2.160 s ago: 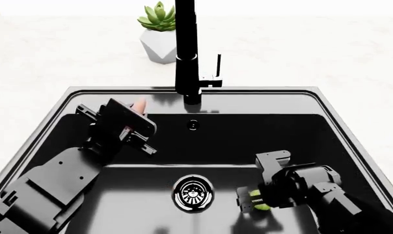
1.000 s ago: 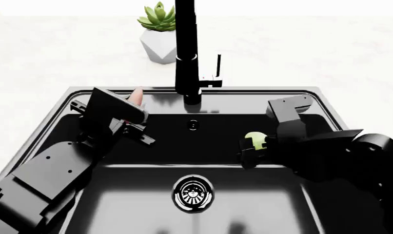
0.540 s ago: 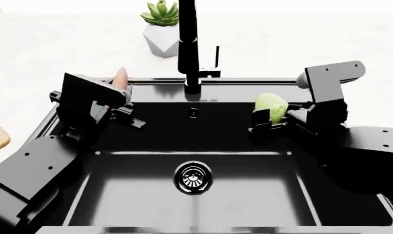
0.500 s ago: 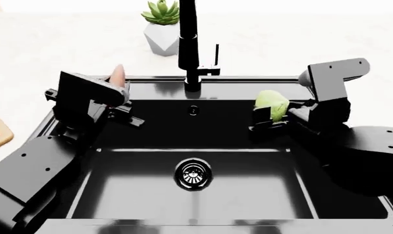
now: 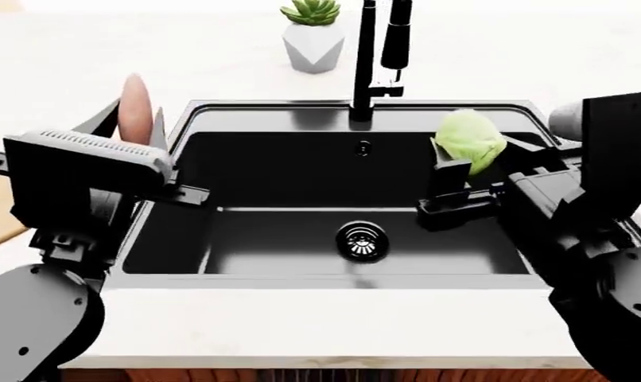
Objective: Pick the vegetables from the sink and place them on the cutting board.
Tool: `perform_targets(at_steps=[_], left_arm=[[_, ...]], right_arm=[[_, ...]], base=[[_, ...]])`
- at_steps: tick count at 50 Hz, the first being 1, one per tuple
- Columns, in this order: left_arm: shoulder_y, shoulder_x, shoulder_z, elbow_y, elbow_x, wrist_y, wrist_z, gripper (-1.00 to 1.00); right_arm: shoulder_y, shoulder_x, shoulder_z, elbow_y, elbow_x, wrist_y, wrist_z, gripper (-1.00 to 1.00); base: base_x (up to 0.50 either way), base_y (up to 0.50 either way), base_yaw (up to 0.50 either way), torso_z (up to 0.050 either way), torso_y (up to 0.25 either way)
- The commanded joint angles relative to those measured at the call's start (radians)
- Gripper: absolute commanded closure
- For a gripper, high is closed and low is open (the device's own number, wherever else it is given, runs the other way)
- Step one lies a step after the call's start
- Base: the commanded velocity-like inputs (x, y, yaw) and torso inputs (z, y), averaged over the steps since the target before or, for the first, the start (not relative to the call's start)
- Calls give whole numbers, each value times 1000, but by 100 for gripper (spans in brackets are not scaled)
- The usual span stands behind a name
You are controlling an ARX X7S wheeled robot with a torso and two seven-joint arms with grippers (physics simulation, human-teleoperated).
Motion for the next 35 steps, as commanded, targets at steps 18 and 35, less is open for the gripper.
perform_targets(at_steps=[18, 35], left_arm=[[61, 7, -63, 16, -25, 33, -66, 100], [61, 3, -70, 33, -38, 26, -72, 100]], right_arm=[[-138, 18, 48, -157, -151, -105, 35, 100], [-112, 10, 35, -163, -141, -78, 55, 100]], base=[[36, 500, 0, 0, 0], [110, 500, 0, 0, 0]])
